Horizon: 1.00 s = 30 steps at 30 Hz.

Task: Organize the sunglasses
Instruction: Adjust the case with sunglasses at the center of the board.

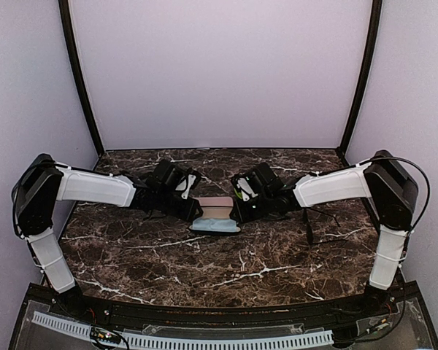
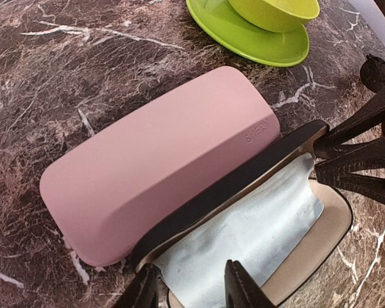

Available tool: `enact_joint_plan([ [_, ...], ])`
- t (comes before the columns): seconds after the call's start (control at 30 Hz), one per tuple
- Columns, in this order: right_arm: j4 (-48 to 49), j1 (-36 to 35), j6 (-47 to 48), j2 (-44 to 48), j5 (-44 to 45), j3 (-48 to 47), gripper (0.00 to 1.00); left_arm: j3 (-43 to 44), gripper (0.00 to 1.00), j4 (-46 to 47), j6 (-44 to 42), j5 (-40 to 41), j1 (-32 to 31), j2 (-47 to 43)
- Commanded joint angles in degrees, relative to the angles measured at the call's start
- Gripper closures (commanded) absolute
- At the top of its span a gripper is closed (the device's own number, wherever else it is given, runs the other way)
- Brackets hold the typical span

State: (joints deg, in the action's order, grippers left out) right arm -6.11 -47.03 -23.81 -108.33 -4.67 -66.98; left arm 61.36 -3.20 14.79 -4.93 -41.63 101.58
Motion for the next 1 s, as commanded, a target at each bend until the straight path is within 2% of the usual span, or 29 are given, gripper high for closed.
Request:
enact_joint_plan([
  [0.0, 1.32, 0.3, 0.09, 0.71, -0.34, -0.56, 0.79, -1.21, 0.62, 0.38, 0.73, -0.81, -0.05, -2.31],
  [0.97, 1.15, -0.75, -2.68, 2.43, 1.13, 2.03, 0.79, -2.16, 0.63, -0.65, 1.48, 0.96, -1.08, -1.43],
])
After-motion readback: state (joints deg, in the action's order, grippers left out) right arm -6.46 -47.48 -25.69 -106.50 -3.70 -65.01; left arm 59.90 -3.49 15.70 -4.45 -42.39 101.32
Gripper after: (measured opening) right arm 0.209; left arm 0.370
